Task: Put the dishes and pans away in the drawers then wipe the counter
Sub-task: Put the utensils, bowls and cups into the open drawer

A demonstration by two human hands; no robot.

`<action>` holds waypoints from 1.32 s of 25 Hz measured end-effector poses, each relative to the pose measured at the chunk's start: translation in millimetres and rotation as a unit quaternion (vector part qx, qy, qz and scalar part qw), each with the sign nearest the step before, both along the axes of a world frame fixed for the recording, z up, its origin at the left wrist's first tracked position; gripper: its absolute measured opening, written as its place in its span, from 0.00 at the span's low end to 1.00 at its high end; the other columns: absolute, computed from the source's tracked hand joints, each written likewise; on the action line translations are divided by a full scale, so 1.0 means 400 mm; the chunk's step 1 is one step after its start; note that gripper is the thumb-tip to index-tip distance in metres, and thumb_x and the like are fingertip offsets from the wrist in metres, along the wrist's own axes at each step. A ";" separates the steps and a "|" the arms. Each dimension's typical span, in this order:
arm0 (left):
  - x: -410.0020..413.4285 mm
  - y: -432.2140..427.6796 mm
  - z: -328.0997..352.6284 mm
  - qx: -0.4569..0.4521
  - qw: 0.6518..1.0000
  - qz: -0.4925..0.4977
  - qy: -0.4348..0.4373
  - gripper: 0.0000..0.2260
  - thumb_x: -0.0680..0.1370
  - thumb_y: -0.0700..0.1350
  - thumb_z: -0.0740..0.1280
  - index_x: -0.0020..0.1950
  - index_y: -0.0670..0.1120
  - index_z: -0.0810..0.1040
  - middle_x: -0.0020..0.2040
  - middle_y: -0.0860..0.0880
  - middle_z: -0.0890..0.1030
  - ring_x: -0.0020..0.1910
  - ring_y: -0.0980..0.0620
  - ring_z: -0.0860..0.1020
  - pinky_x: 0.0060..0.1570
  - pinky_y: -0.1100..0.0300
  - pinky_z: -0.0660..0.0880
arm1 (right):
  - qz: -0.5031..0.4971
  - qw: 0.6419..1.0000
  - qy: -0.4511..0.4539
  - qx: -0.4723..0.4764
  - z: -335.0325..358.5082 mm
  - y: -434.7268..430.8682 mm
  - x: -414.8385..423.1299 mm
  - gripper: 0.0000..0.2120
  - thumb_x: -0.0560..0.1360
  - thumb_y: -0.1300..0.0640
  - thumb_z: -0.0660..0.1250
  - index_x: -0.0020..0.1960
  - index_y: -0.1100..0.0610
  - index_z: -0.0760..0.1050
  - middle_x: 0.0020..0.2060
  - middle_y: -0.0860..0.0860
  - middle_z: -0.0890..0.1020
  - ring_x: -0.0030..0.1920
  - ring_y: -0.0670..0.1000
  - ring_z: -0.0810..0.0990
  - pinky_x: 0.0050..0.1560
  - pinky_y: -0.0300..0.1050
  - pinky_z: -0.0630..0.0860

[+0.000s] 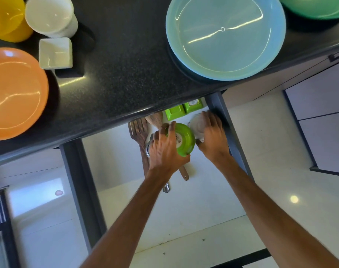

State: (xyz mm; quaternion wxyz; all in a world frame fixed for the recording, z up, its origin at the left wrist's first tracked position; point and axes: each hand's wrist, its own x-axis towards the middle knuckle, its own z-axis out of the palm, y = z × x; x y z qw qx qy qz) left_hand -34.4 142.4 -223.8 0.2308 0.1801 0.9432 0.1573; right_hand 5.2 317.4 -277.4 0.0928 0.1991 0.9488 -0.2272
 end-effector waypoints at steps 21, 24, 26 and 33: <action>0.180 0.108 -0.151 0.100 0.970 -0.206 0.076 0.36 0.70 0.50 0.73 0.75 0.40 0.69 0.71 0.40 0.73 0.72 0.40 0.70 0.72 0.50 0.69 | -0.180 0.971 0.059 -0.143 0.040 -0.027 0.332 0.24 0.76 0.50 0.76 0.69 0.57 0.75 0.62 0.54 0.82 0.60 0.52 0.81 0.59 0.49 0.81; 0.158 0.107 -0.167 0.117 0.970 -0.186 0.099 0.33 0.71 0.52 0.72 0.73 0.41 0.72 0.69 0.41 0.74 0.72 0.41 0.70 0.72 0.52 0.69 | -0.174 0.969 0.084 -0.154 0.025 -0.017 0.301 0.24 0.76 0.50 0.76 0.69 0.56 0.75 0.61 0.53 0.81 0.59 0.53 0.81 0.57 0.53 0.83; 0.144 0.104 -0.168 0.127 0.972 -0.161 0.112 0.30 0.72 0.54 0.71 0.71 0.43 0.74 0.67 0.44 0.75 0.70 0.43 0.71 0.70 0.55 0.70 | -0.168 0.969 0.089 -0.156 0.022 -0.016 0.270 0.23 0.77 0.50 0.75 0.68 0.57 0.75 0.60 0.53 0.81 0.58 0.52 0.81 0.57 0.50 0.82; 0.149 0.057 -0.147 0.121 0.983 -0.120 0.070 0.43 0.62 0.56 0.82 0.73 0.48 0.71 0.72 0.44 0.70 0.69 0.44 0.70 0.45 0.50 0.82 | -0.163 0.972 0.097 -0.139 0.019 -0.019 0.217 0.20 0.76 0.56 0.75 0.65 0.59 0.78 0.58 0.54 0.81 0.57 0.52 0.80 0.59 0.44 0.78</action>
